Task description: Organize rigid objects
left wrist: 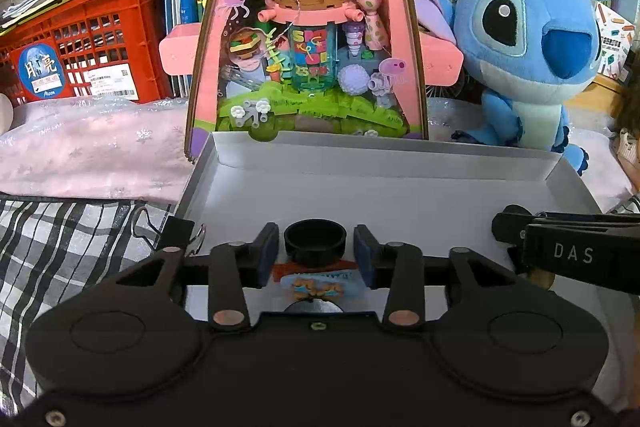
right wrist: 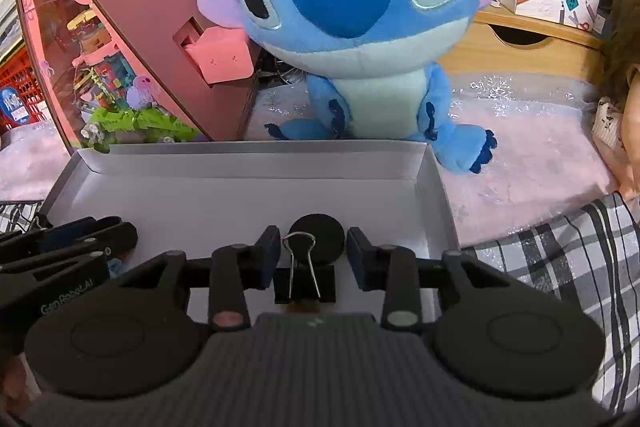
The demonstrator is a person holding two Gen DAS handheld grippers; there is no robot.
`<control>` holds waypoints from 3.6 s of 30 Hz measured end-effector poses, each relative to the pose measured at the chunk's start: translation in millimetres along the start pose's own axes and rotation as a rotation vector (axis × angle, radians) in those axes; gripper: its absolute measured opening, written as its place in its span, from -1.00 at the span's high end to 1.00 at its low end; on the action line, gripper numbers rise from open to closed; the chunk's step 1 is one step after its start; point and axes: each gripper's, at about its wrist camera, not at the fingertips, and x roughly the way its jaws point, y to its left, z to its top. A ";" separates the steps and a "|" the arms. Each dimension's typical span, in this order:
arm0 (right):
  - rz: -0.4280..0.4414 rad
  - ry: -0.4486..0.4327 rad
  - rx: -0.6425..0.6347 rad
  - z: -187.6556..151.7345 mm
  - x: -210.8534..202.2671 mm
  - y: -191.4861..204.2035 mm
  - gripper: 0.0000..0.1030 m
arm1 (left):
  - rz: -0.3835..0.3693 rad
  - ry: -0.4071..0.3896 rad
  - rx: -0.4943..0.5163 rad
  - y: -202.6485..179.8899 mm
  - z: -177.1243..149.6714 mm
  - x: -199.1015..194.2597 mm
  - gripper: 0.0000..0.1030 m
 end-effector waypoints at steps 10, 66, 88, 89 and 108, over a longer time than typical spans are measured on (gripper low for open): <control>0.002 -0.020 0.005 -4.3 -4.3 1.5 -0.45 | 0.003 0.001 0.003 -1.4 -0.4 -4.1 -0.12; 0.011 -0.223 -0.009 -42.1 -99.7 -22.2 -1.00 | 0.005 -0.125 0.006 26.6 -37.0 -110.0 -0.68; 0.018 -0.313 -0.058 -70.5 -166.0 -24.2 -1.00 | -0.056 -0.183 0.014 27.9 -65.3 -184.6 -0.70; 0.019 -0.318 -0.063 -71.9 -168.8 -23.6 -1.00 | -0.060 -0.188 0.016 27.7 -66.6 -188.7 -0.70; 0.012 -0.381 -0.179 -112.6 -191.4 -8.5 -1.00 | -0.085 -0.204 -0.011 30.0 -105.8 -209.8 -0.71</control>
